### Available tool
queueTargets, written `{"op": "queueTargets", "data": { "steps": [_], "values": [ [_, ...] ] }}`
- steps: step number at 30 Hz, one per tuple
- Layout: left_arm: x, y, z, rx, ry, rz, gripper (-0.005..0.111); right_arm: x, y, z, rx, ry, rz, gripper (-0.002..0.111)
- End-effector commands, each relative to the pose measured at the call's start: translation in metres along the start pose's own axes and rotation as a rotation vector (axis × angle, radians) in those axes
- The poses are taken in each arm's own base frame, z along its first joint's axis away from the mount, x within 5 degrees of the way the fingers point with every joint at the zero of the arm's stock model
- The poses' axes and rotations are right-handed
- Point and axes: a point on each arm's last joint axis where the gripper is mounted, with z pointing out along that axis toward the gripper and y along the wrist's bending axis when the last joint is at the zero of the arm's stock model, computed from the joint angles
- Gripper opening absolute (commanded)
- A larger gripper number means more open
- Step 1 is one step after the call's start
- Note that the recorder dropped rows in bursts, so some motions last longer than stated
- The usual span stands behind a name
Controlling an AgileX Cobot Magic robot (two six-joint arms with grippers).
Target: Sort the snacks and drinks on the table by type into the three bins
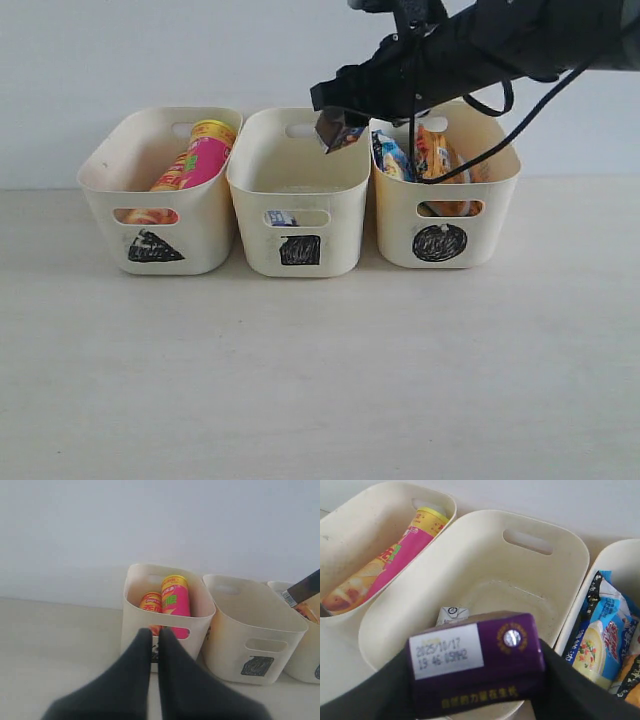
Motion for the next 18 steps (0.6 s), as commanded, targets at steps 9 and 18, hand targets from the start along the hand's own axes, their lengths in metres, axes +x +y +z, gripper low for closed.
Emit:
{"op": "queueTargets", "data": {
  "steps": [9, 18],
  "values": [
    [0.0, 0.0, -0.001, 0.007, -0.012, 0.008, 0.004, 0.004, -0.004, 0.026, 0.001, 0.004, 0.025, 0.047],
    [0.0, 0.0, -0.001, 0.007, -0.012, 0.008, 0.004, 0.004, -0.003, 0.025, -0.004, 0.012, 0.03, 0.069]
  ]
}}
